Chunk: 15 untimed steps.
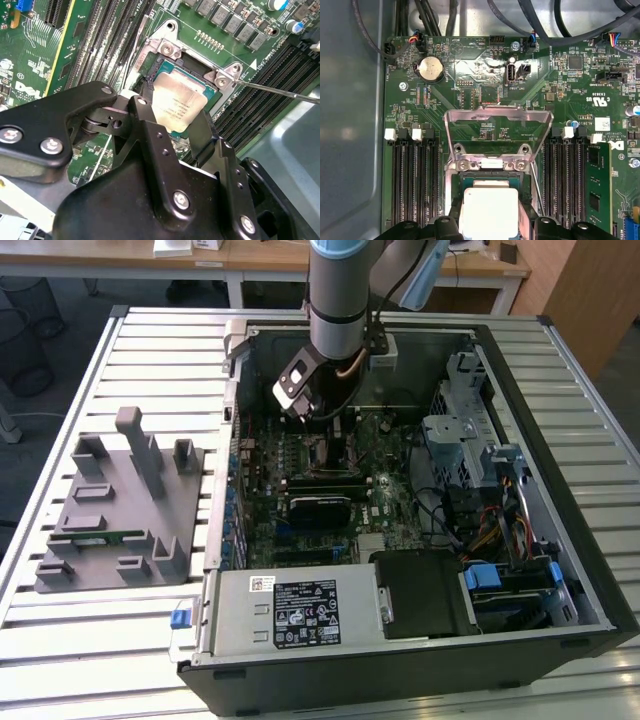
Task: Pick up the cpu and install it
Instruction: 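Place the cpu into insertion slot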
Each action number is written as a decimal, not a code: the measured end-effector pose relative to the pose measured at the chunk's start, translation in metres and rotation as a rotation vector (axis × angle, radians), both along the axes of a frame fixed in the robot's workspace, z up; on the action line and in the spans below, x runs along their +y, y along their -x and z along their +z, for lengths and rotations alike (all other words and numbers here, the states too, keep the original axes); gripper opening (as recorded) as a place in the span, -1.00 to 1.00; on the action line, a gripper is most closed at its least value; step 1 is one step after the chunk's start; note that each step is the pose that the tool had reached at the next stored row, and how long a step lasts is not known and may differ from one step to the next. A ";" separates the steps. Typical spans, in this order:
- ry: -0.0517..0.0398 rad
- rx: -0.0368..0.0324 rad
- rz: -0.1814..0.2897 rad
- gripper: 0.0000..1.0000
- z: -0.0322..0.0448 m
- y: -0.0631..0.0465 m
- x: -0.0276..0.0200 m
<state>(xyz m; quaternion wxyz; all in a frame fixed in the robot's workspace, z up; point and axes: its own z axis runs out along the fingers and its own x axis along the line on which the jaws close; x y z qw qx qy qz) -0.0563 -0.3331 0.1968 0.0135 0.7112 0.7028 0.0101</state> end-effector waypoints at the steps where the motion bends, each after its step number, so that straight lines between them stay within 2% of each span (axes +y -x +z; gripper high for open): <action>1: 0.0000 0.0000 0.000 0.05 -0.0001 0.000 0.0000; 15: 0.0000 0.0000 0.000 0.05 -0.0009 -0.001 0.0000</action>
